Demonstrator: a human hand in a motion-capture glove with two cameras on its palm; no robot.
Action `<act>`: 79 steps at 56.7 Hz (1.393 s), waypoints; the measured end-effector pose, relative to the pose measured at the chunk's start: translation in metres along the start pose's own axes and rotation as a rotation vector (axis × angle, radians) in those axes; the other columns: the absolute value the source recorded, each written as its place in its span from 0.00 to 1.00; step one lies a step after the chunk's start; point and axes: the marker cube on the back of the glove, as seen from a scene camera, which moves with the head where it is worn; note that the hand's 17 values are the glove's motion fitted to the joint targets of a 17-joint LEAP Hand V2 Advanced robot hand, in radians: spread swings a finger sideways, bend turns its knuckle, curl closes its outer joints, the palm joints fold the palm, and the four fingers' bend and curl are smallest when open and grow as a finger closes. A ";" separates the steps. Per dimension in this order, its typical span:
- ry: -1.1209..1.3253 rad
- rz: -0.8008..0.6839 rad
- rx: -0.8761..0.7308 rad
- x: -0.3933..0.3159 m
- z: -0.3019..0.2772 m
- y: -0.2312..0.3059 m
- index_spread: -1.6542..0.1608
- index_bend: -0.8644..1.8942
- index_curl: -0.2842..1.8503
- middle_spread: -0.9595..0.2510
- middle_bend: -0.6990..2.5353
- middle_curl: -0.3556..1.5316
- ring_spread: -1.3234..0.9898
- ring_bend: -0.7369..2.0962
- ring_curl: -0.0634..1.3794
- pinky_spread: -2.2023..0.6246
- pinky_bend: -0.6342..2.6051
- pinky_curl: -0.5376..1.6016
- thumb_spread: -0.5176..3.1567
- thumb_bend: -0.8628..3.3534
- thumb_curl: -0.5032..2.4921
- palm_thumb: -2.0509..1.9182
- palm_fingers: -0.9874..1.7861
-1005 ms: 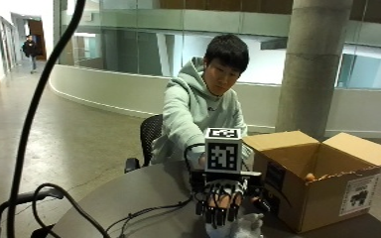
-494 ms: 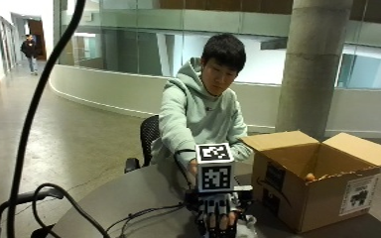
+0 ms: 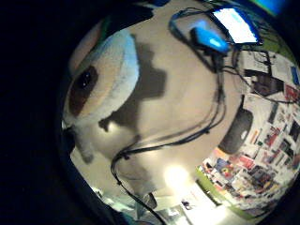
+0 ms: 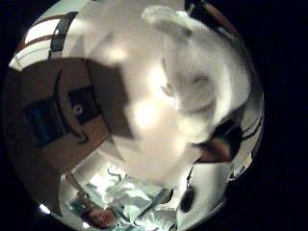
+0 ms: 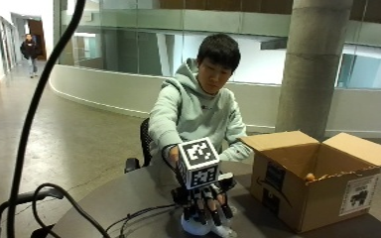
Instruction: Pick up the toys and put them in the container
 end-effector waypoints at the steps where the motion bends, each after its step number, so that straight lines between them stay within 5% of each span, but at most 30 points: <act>1: -0.024 -0.009 0.000 0.000 0.002 0.000 0.76 0.50 0.39 0.67 0.37 0.47 0.49 0.36 0.20 0.77 0.36 0.40 0.59 0.32 0.34 0.70 0.30; 13: 0.055 0.000 0.208 0.003 0.018 -0.019 0.75 0.39 0.35 0.73 0.30 0.42 0.53 0.31 0.18 0.78 0.35 0.40 0.51 0.24 0.29 0.57 0.30; 26: 0.052 -0.025 0.528 0.002 0.028 -0.035 0.77 0.43 0.35 0.66 0.43 0.49 0.45 0.42 0.23 0.75 0.32 0.37 0.49 0.25 0.31 0.62 0.69; 40: 0.079 -0.050 0.609 -0.002 0.028 -0.026 0.79 0.47 0.43 0.65 0.49 0.55 0.40 0.55 0.36 0.67 0.39 0.43 0.35 0.24 0.37 0.68 0.83; 56: 0.027 -0.063 0.324 -0.004 0.026 0.018 0.78 0.58 0.52 0.63 0.56 0.59 0.42 0.67 0.46 0.66 0.43 0.46 0.28 0.23 0.42 0.68 0.81; 69: 0.073 -0.132 0.449 -0.012 -0.075 0.084 0.78 0.61 0.56 0.62 0.59 0.61 0.42 0.70 0.49 0.66 0.46 0.48 0.30 0.21 0.44 0.65 0.77; 79: 0.082 -0.162 0.563 -0.086 -0.165 0.159 0.77 0.61 0.59 0.63 0.60 0.61 0.42 0.71 0.49 0.66 0.47 0.49 0.31 0.20 0.46 0.65 0.76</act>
